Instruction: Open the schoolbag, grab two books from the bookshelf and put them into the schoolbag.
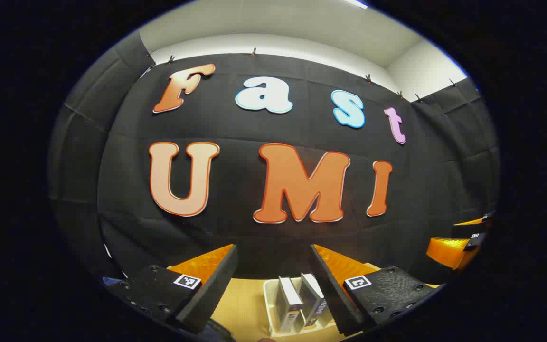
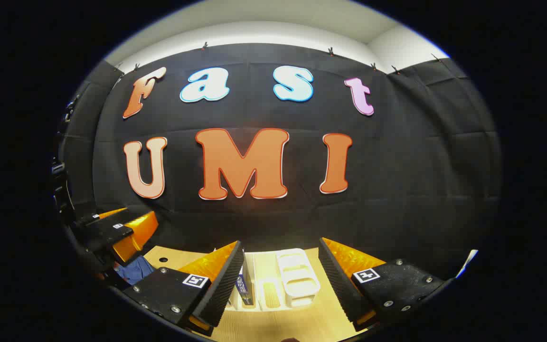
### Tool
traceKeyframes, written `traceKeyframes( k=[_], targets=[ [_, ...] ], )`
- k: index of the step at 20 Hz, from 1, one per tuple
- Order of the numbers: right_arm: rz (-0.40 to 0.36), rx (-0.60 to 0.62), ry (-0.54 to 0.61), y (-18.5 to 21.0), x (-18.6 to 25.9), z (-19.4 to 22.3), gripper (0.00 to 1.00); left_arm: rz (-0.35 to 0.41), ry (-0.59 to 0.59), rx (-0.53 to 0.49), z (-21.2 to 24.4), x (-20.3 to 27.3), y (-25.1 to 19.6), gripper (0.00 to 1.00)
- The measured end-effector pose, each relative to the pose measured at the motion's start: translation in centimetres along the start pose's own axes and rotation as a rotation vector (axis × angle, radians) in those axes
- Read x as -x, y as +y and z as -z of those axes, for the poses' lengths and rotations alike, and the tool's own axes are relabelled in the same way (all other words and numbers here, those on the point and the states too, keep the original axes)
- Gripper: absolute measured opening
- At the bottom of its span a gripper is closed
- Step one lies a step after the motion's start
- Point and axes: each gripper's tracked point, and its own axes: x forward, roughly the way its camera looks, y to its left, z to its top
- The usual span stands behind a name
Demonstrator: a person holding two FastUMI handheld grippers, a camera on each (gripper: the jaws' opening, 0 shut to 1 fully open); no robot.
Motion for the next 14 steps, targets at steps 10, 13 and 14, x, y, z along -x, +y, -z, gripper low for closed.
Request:
traceKeyframes(
  k=[10, 13, 14],
  targets=[
    [-0.157, -0.021, -0.020, 1.2, -6.8, 1.7, 0.95, -0.220, 0.013, -0.010, -0.3, 0.6, 3.6, 0.94],
    [-0.172, -0.024, -0.060, 1.8, -7.3, 1.1, 0.95, -0.273, 0.000, 0.033, 0.1, 2.4, 4.9, 0.93],
    [-0.175, -0.032, -0.063, 2.1, -7.4, 1.2, 0.95, -0.271, -0.006, 0.046, 0.3, 2.6, 4.9, 0.94]
  ],
)
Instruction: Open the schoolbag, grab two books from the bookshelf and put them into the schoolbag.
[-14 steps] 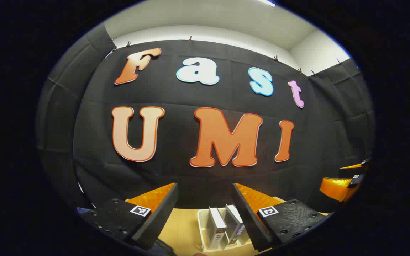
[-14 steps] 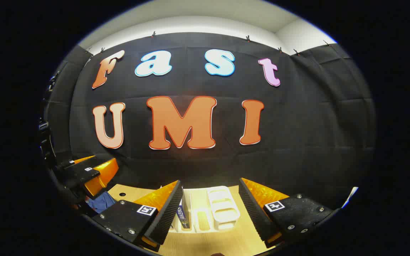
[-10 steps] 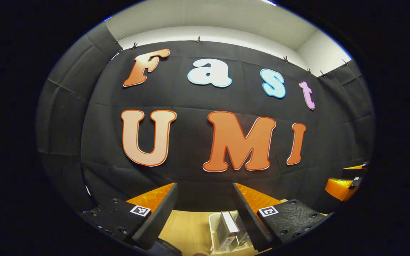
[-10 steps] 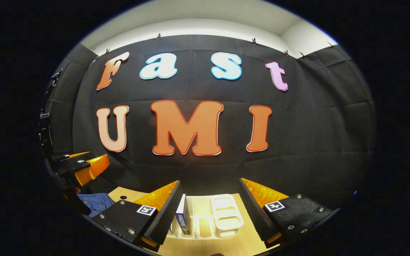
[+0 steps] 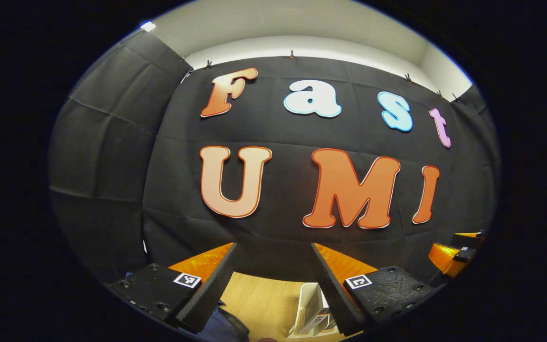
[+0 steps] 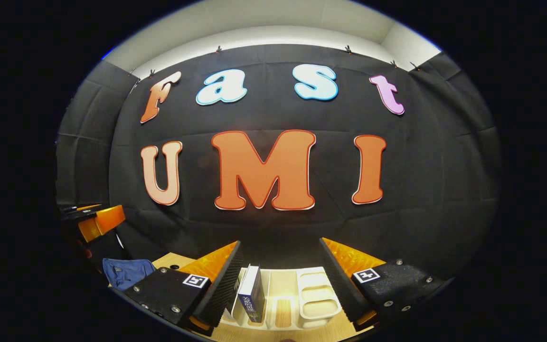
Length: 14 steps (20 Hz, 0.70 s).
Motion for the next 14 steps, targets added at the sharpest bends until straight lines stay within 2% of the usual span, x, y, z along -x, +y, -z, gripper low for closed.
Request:
traceKeyframes(
  k=[4, 8, 11, 14],
  targets=[
    [0.017, -0.024, 0.003, 1.5, -0.4, 0.5, 0.94, 0.040, 0.002, -0.040, 0.7, -0.1, 0.4, 0.94],
    [0.041, 0.015, -0.017, 2.3, -0.1, 0.4, 0.94, 0.105, 0.008, -0.038, 1.6, -0.8, -0.3, 0.95],
    [0.027, 0.011, -0.023, 3.4, 0.2, 0.3, 0.94, 0.119, 0.016, -0.050, 2.0, -1.3, 0.0, 0.93],
    [-0.030, -0.010, -0.023, 5.3, 0.6, 0.2, 0.94, 0.125, -0.003, -0.059, 1.6, -1.7, 1.0, 0.93]
  ],
)
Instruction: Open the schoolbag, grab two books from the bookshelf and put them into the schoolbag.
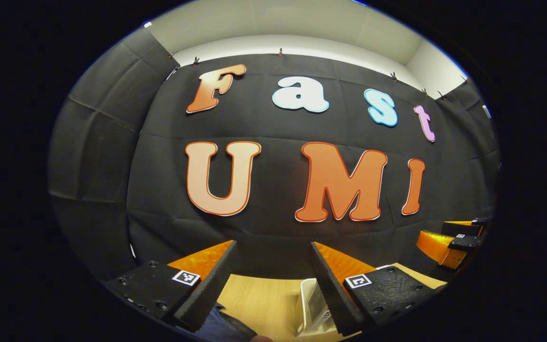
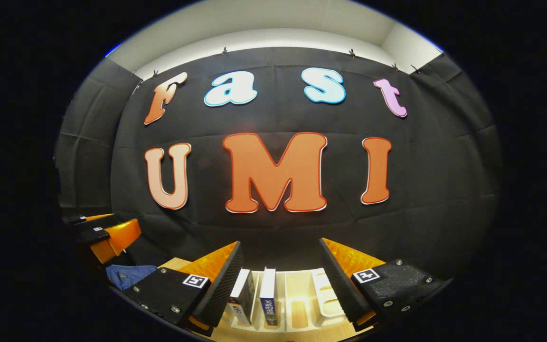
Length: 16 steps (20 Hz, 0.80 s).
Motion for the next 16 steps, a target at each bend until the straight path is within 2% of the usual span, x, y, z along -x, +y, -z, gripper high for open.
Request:
traceKeyframes(
  k=[2, 10, 16],
  targets=[
    [-0.020, -0.010, -0.012, 0.7, 0.2, -0.4, 0.95, 0.012, -0.012, -0.003, -0.3, 0.1, -0.2, 0.94],
    [0.011, 0.052, -0.038, 0.5, 0.5, -0.2, 0.94, 0.014, 0.008, 0.026, 0.5, 0.9, -0.1, 0.95],
    [0.016, 0.049, -0.021, 0.4, 0.4, 0.6, 0.94, -0.002, 0.032, 0.026, 1.4, 0.8, 0.7, 0.95]
  ],
)
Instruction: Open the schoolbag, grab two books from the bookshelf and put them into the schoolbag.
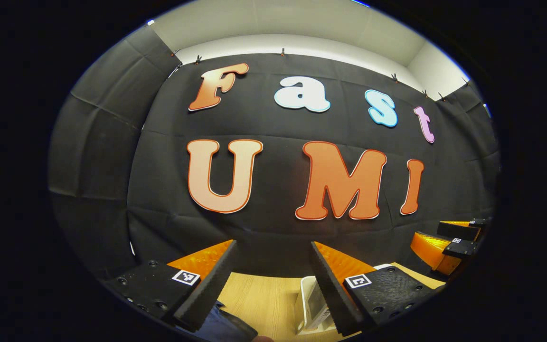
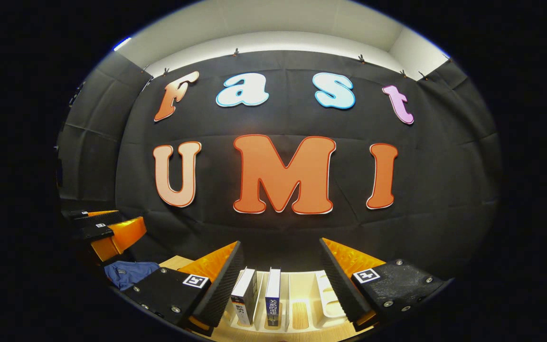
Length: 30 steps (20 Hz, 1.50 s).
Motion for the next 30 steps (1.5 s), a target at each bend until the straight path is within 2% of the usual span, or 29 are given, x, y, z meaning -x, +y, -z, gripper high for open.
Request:
traceKeyframes(
  k=[7, 12, 16, 18, 24, 30],
  targets=[
    [-0.002, 0.009, 0.020, 0.1, 0.0, 1.2, 0.94, -0.001, 0.028, -0.019, 1.0, 0.4, 1.2, 0.95],
    [0.010, -0.019, 0.076, -0.7, -0.5, 3.4, 0.94, 0.008, 0.160, -0.044, 6.1, 0.7, 2.5, 0.95],
    [0.027, -0.022, 0.101, -1.6, -1.2, 4.8, 0.95, -0.015, 0.330, -0.075, 11.8, 2.0, 4.4, 0.95],
    [0.032, -0.018, 0.114, -2.0, -1.3, 5.6, 0.95, -0.026, 0.430, -0.110, 15.1, 2.9, 5.4, 0.95],
    [0.055, -0.007, 0.134, -3.5, -2.0, 7.0, 0.95, -0.032, 0.573, -0.204, 21.0, 5.2, 6.8, 0.97],
    [0.078, 0.002, 0.164, -5.2, -2.0, 8.6, 0.95, 0.012, 0.732, -0.381, 27.8, 7.4, 7.3, 1.00]
  ],
)
